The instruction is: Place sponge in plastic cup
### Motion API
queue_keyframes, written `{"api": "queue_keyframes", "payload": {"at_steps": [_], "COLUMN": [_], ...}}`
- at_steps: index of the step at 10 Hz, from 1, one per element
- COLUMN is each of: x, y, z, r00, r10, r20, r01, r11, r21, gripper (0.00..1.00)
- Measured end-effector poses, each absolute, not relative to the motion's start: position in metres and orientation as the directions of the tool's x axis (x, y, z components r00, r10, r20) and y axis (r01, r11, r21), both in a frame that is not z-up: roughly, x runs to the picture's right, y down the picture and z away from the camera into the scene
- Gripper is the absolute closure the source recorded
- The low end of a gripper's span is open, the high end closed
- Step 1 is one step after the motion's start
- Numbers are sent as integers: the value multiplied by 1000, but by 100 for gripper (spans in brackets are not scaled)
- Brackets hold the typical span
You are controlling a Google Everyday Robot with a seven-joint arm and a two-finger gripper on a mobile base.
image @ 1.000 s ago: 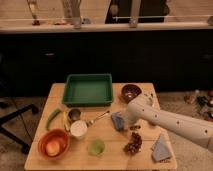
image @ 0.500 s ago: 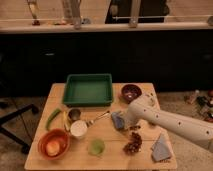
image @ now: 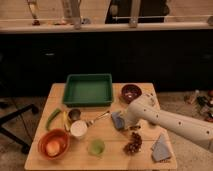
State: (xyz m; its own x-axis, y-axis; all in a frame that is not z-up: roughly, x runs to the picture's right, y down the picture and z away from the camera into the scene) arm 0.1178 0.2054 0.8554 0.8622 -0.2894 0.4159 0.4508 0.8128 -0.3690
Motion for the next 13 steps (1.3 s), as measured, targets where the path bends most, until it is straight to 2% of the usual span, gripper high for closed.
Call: {"api": "queue_keyframes", "payload": {"at_steps": [3, 8, 13], "x": [116, 109, 106], "y": [185, 175, 174], "z": [818, 795, 741], "r00": [786, 693, 480], "r10": [-372, -453, -538], "r20": [493, 560, 693], "r01": [561, 663, 782], "r11": [765, 706, 620], "r21": [-317, -249, -60], "gripper": [100, 100, 100]}}
